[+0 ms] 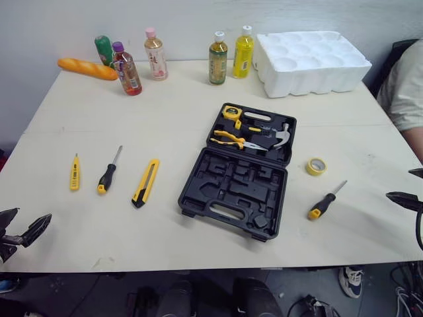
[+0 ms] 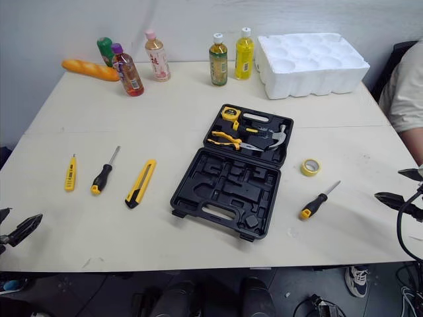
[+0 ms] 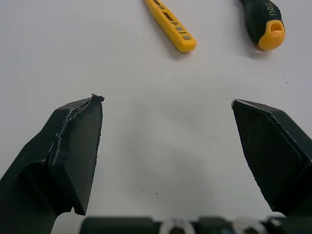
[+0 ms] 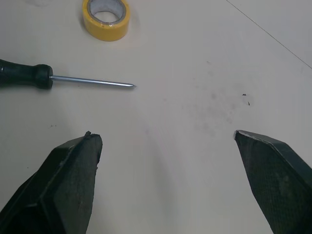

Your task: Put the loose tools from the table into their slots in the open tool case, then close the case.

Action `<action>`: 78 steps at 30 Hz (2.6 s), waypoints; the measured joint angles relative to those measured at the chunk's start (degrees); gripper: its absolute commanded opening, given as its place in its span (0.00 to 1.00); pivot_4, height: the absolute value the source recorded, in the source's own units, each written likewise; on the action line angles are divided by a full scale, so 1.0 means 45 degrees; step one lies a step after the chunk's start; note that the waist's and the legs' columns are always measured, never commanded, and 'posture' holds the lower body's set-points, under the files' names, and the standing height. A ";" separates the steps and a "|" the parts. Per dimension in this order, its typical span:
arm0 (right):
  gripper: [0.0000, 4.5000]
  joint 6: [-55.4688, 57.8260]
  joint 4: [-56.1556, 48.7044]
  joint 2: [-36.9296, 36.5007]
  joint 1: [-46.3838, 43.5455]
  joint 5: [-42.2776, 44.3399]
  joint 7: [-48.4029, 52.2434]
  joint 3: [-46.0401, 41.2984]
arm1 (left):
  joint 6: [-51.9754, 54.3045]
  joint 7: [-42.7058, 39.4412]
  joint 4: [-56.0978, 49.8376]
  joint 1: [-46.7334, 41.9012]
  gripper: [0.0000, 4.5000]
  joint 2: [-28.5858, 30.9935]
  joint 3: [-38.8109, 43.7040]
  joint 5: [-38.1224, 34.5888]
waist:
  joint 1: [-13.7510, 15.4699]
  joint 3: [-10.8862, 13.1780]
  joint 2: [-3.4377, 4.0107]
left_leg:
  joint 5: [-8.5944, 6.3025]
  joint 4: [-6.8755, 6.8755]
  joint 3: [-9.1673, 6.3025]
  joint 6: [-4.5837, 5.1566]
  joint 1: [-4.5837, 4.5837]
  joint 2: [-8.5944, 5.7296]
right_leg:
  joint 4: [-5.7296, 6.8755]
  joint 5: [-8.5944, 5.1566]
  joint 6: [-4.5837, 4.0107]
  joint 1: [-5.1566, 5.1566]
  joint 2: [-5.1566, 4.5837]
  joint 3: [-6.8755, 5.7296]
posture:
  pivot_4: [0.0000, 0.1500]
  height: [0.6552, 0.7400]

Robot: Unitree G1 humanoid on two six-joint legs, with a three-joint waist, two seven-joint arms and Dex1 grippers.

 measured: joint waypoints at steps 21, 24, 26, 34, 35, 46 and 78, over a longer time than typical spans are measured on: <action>1.00 0.0857 -0.1014 0.0076 -0.0002 0.0275 -0.0921 0.0047 | -0.0367 0.0530 -0.0016 -0.0697 0.99 -0.0052 -0.0776 0.0291 | -0.0169 0.0000 -0.0001 | 0.0018 -0.0014 0.0002 -0.0009 0.0008 0.0000 | 0.0007 0.0002 0.0003 0.0003 0.0007 -0.0005 | 1.00 0.98; 1.00 0.0859 -0.1083 0.0077 0.0063 0.0274 -0.0962 0.0049 | -0.0333 0.0603 -0.0016 -0.0636 0.99 -0.0052 -0.0778 0.0291 | -0.0164 0.0000 -0.0001 | 0.0018 -0.0013 0.0002 -0.0009 0.0008 0.0000 | 0.0007 0.0002 0.0003 0.0004 0.0007 -0.0004 | 1.00 0.98; 1.00 0.0847 -0.1041 0.0076 0.0001 0.0245 -0.1007 0.0067 | -0.0300 0.0585 -0.0030 -0.0581 0.99 -0.0052 -0.0816 0.0291 | -0.0163 0.0000 -0.0001 | 0.0017 -0.0013 0.0002 -0.0009 0.0008 -0.0001 | 0.0006 0.0002 0.0003 0.0005 0.0007 -0.0003 | 1.00 0.98; 1.00 0.0798 -0.0959 0.0078 -0.0268 0.0067 -0.1049 0.0158 | -0.0243 0.0492 -0.0075 -0.0630 0.99 -0.0052 -0.0904 0.0232 | -0.0161 0.0000 -0.0001 | 0.0019 -0.0014 -0.0001 -0.0010 0.0008 -0.0001 | 0.0006 0.0002 0.0003 0.0005 0.0007 -0.0005 | 1.00 0.98; 1.00 0.0856 -0.0986 0.0081 -0.0266 0.0068 -0.1044 0.0158 | -0.0191 0.0365 -0.0201 -0.0535 0.99 -0.0052 -0.0904 0.0169 | -0.0163 0.0000 -0.0001 | 0.0018 -0.0014 0.0000 -0.0010 0.0008 -0.0001 | 0.0006 0.0002 0.0003 0.0005 0.0007 -0.0005 | 1.00 0.98; 1.00 0.3474 -0.5194 0.1130 0.0153 0.0773 -0.2048 0.0202 | 0.2182 -0.0004 -0.3965 -0.2626 0.99 0.0741 -0.3337 -0.1049 | -0.0006 0.0003 0.0014 | 0.0034 -0.0007 -0.0010 -0.0018 0.0014 -0.0003 | 0.0025 0.0003 0.0005 0.0020 0.0008 -0.0005 | 1.00 0.98; 0.02 0.6483 -0.7494 0.4820 -0.2665 -0.0633 -0.6071 0.5243 | -0.0587 0.0108 0.9140 -1.6403 0.00 -0.4711 -1.3118 0.4547 | 0.0485 0.0044 -0.0062 | 0.0118 0.0152 0.0008 0.0073 -0.0068 -0.0021 | 0.0126 0.0035 0.0070 0.0006 0.0078 -0.0088 | 1.00 0.98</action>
